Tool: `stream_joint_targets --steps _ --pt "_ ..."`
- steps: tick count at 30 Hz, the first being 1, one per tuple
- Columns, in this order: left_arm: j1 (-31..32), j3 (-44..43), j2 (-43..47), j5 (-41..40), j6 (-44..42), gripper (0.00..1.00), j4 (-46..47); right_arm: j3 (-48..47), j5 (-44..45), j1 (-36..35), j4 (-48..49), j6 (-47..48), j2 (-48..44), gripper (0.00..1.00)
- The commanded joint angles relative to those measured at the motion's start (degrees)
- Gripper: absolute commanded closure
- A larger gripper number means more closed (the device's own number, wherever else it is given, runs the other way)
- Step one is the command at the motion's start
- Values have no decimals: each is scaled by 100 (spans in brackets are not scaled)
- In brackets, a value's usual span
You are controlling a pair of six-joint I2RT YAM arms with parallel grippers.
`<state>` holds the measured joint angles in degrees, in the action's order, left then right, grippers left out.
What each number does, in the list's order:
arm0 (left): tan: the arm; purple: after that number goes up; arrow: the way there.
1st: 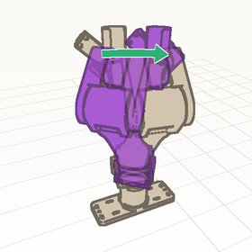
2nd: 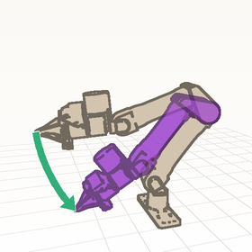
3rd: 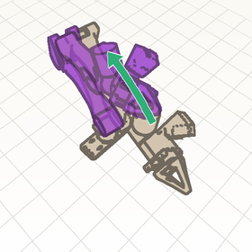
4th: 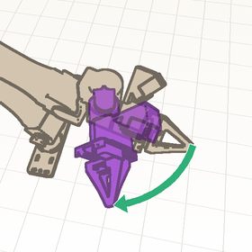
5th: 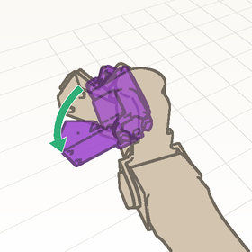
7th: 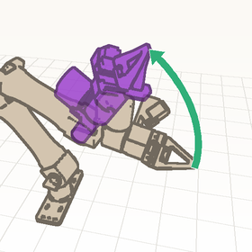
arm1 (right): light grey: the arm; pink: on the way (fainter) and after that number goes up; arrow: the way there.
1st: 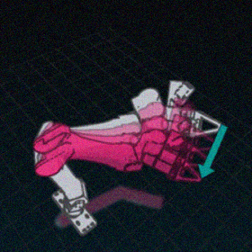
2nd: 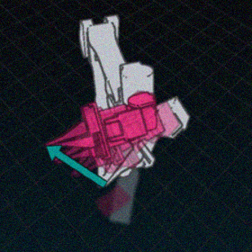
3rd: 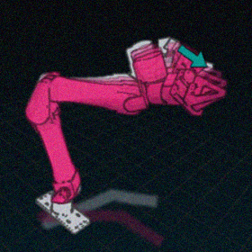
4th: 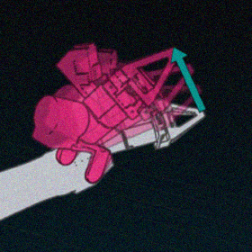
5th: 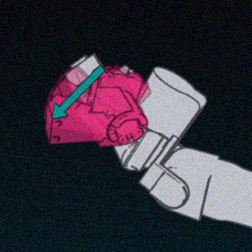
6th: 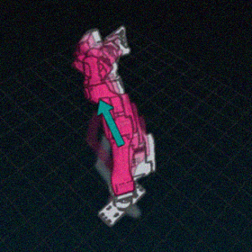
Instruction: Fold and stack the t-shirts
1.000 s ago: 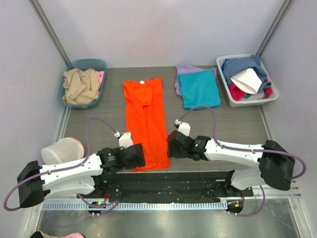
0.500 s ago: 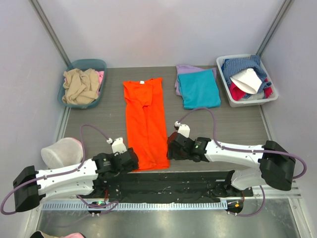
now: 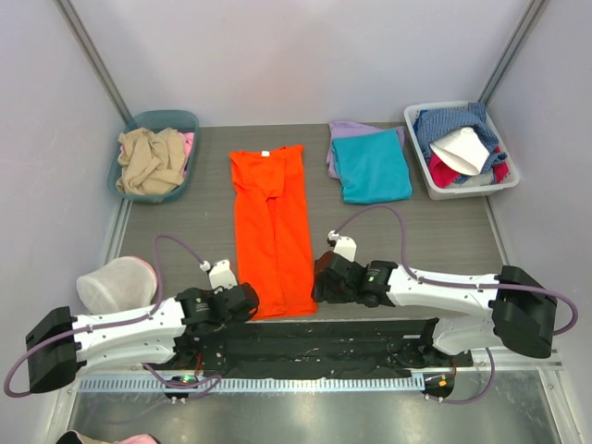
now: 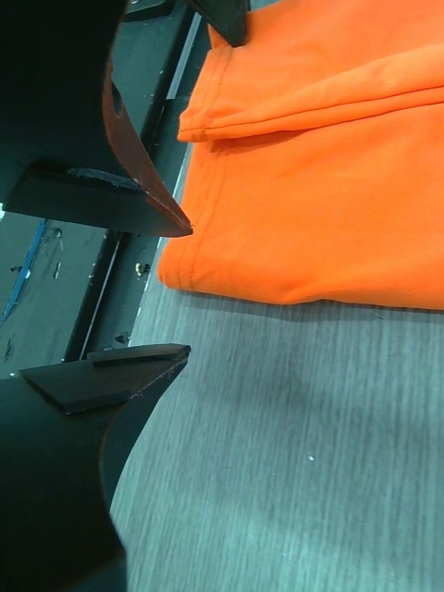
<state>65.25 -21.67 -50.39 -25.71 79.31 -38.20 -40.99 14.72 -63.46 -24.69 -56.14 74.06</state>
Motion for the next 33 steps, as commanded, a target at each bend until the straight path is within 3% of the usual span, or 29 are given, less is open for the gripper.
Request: stream_joint_targets --steps 1,11,18,33 --pt "22 14 -67 -188 102 100 181 109 -39 -105 78 -196 -252 42" --pt "22 5 -32 -188 85 100 190 610 -242 -298 991 -547 -33 46" --pt "22 49 117 -180 76 100 102 987 -163 -342 1703 -837 64 53" --pt "22 75 425 -215 85 100 -21 1208 -101 -360 2117 -1083 -14 57"
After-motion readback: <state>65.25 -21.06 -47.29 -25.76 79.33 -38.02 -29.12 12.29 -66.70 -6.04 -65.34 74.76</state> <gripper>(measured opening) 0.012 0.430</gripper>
